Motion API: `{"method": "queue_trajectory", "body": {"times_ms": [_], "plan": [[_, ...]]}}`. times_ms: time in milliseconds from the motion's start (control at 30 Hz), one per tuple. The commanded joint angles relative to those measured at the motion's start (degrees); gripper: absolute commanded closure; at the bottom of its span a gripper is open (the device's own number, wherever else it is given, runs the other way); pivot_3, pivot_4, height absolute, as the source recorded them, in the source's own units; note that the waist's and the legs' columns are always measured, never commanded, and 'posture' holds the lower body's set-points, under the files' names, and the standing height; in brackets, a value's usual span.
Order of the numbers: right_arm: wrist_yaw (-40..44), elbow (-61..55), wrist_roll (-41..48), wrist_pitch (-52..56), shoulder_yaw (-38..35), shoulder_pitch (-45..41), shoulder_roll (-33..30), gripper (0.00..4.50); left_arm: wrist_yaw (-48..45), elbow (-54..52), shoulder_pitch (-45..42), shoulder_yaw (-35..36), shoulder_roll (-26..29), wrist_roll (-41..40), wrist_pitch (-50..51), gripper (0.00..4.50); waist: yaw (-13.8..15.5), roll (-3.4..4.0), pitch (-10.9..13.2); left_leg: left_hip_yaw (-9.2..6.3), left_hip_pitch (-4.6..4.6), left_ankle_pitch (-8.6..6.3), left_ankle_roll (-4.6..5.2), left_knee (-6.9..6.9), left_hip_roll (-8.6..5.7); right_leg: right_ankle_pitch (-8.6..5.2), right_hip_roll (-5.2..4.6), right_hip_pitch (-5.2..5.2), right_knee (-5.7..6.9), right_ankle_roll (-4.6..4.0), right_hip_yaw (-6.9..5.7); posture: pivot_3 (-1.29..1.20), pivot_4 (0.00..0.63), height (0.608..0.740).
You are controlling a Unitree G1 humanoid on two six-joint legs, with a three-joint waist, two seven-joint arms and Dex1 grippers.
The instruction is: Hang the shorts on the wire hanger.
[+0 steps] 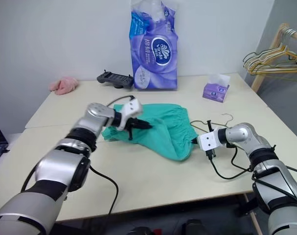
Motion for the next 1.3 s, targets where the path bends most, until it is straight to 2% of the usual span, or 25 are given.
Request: {"method": "queue_trajectory", "body": {"times_ms": [33,200,333,433,533,600,667,733,800,867,900,967,1000,1033,1067,1100,1133,1200,1233,1300], "plan": [[1.99,-3.73,3.63,2.74,-2.22,0.33,-0.77,4.47,-8.85,-15.83,5.97,1.45,5.48,-5.23,8.73,4.5,-0.27,0.07,-0.04,0.07,0.0,0.0,0.0,-0.01,0.0,0.0,0.01,-0.05,0.02,0.0,0.08,0.01,0.0,0.74],[3.76,-5.67,6.68,8.37,-3.51,1.41,0.73,4.47,-13.66,-42.86,20.41,2.69,13.8,-13.12,27.14,4.5,-0.24,0.05,-0.05,0.1,0.0,0.0,0.0,-0.02,0.02,0.0,0.04,-0.14,0.1,0.0,0.19,0.05,0.0,0.74],[8.62,-14.94,12.42,18.29,-5.12,5.13,0.43,4.47,-13.05,-61.11,36.02,4.56,20.59,-17.59,33.47,4.5,0.31,0.06,-0.06,0.1,0.01,-0.01,0.01,-0.02,0.04,-0.01,0.07,-0.17,0.15,-0.01,0.22,0.07,0.0,0.74],[15.0,-30.89,17.08,28.17,-4.61,13.05,-4.38,4.47,-10.58,-69.99,48.33,8.18,24.4,-19.58,34.91,4.5,1.1,0.1,-0.09,0.08,0.01,-0.04,0.08,-0.07,0.05,-0.01,0.07,-0.18,0.12,-0.02,0.21,0.08,0.0,0.74],[20.35,-47.34,20.77,38.0,-3.95,21.51,-11.06,4.47,-8.43,-75.76,57.04,11.3,26.66,-22.09,36.58,4.5,3.35,0.11,-0.08,0.09,-0.08,-0.2,0.34,-0.1,0.06,-0.03,0.07,-0.25,0.03,-0.03,0.19,0.1,0.003,0.74],[23.69,-56.55,23.07,44.67,-3.7,25.9,-15.71,4.47,-7.25,-77.54,60.63,12.34,27.59,-22.95,36.63,4.5,4.1,0.17,-0.05,0.11,-0.07,-0.27,0.47,-0.07,0.06,-0.05,0.07,-0.18,-0.03,-0.01,0.19,0.11,0.005,0.74],[25.43,-61.62,25.31,51.13,-3.98,26.39,-17.99,4.47,-5.81,-76.52,60.32,11.74,27.51,-23.21,36.58,4.5,5.31,0.26,-0.01,0.11,0.05,-0.31,0.53,-0.06,0.06,-0.14,0.06,-0.01,-0.09,0.15,0.14,0.11,0.005,0.74],[25.46,-62.24,26.78,56.89,-4.13,23.75,-17.51,4.47,-4.92,-73.81,57.63,10.04,26.98,-22.81,35.73,4.5,6.06,0.24,0.05,0.1,0.3,-0.27,0.58,0.02,0.14,-0.21,0.07,0.33,-0.11,0.3,0.02,0.11,0.002,0.74],[24.93,-56.68,25.87,59.57,-3.75,17.39,-14.77,4.47,-4.23,-66.49,49.98,7.28,25.03,-21.14,34.06,4.5,6.55,0.32,0.26,0.11,0.85,-0.26,0.57,0.02,0.21,-0.25,0.09,0.9,-0.12,0.16,-0.04,0.12,0.0,0.74],[21.86,-43.52,22.53,57.44,-3.6,7.02,-9.45,4.47,-2.01,-50.53,35.99,4.0,21.19,-16.48,27.74,4.5,6.66,0.35,0.33,0.13,1.24,-0.31,0.49,0.0,0.34,-0.29,0.11,1.45,-0.31,0.11,-0.18,0.13,0.0,0.74],[16.96,-32.64,19.67,53.26,-3.99,-0.47,-5.68,4.47,3.54,-37.52,25.77,3.06,18.08,-12.79,21.18,4.5,6.77,0.29,0.39,0.32,1.37,-0.26,0.48,-0.03,0.56,-0.22,0.16,1.64,-0.41,0.22,-0.32,0.14,0.0,0.74],[-3.12,-9.21,13.1,42.46,-5.85,-17.04,1.57,4.47,28.04,-11.82,4.21,3.36,12.53,-5.42,6.95,4.5,7.44,-0.07,0.53,0.29,1.28,0.3,0.2,-0.03,0.77,0.02,0.33,1.54,-0.41,0.21,-0.49,0.14,0.0,0.74],[-12.86,-0.31,10.19,38.91,-6.11,-23.3,3.56,4.47,39.5,-3.03,-3.51,3.92,11.23,-3.26,2.45,4.5,7.68,-0.49,0.83,0.25,1.25,0.71,0.03,0.0,0.77,0.86,0.52,1.44,-0.35,-0.02,-0.45,0.14,0.0,0.74],[-24.02,6.52,7.13,35.48,-6.08,-28.89,4.38,4.47,48.26,2.97,-10.31,5.62,11.1,-2.93,-0.54,4.5,7.73,-1.05,0.54,0.17,0.74,0.87,-0.22,-0.14,0.85,1.11,0.67,0.83,-0.46,-0.22,-0.39,0.14,0.0,0.74],[-34.93,11.25,4.23,33.4,-5.86,-33.6,4.32,4.47,54.5,6.74,-16.13,7.35,11.7,-3.12,-2.6,4.5,7.68,-1.47,0.27,0.13,-0.23,1.33,-0.96,-0.28,0.96,1.78,0.77,-0.36,-0.5,-0.79,-0.24,0.12,0.0,0.74],[-40.42,14.25,3.04,31.17,-6.21,-36.83,4.13,4.47,57.67,9.15,-20.98,9.47,12.53,-4.22,-3.94,4.5,7.57,-1.68,0.09,0.23,-1.05,1.32,-1.29,-0.21,1.02,1.6,0.78,-1.3,-0.22,-0.99,-0.16,0.12,0.0,0.74],[-43.13,16.05,2.3,29.01,-6.47,-38.75,4.06,4.47,58.24,10.62,-24.37,11.15,13.16,-5.27,-4.55,4.5,7.29,-1.72,-0.03,0.41,-1.55,1.19,-1.51,-0.26,1.06,1.49,0.76,-1.93,-0.07,-1.19,-0.05,0.12,0.0,0.74],[-42.32,17.34,1.73,24.77,-6.66,-38.85,4.46,4.47,53.17,11.9,-26.87,13.0,13.93,-6.5,-4.94,4.5,6.16,-1.65,-0.19,0.82,-2.25,1.0,-1.83,-0.28,1.15,1.36,0.72,-2.61,-0.11,-1.32,0.19,0.11,0.0,0.74],[-41.28,17.56,1.68,23.2,-6.74,-38.14,4.75,4.47,49.83,12.18,-26.89,13.29,14.14,-6.56,-4.77,4.5,5.44,-1.46,-0.42,0.92,-2.25,0.91,-1.85,-0.34,1.14,1.36,0.7,-2.62,-0.21,-1.33,0.29,0.11,0.002,0.74],[-36.75,16.47,2.67,19.57,-7.14,-34.77,5.42,4.47,39.29,11.9,-23.72,11.96,14.78,-5.76,-3.76,4.5,3.84,-1.0,-0.72,0.94,-2.13,0.48,-1.21,-0.39,1.02,1.35,0.69,-2.47,-0.35,-1.31,0.38,0.11,0.012,0.74]]}}
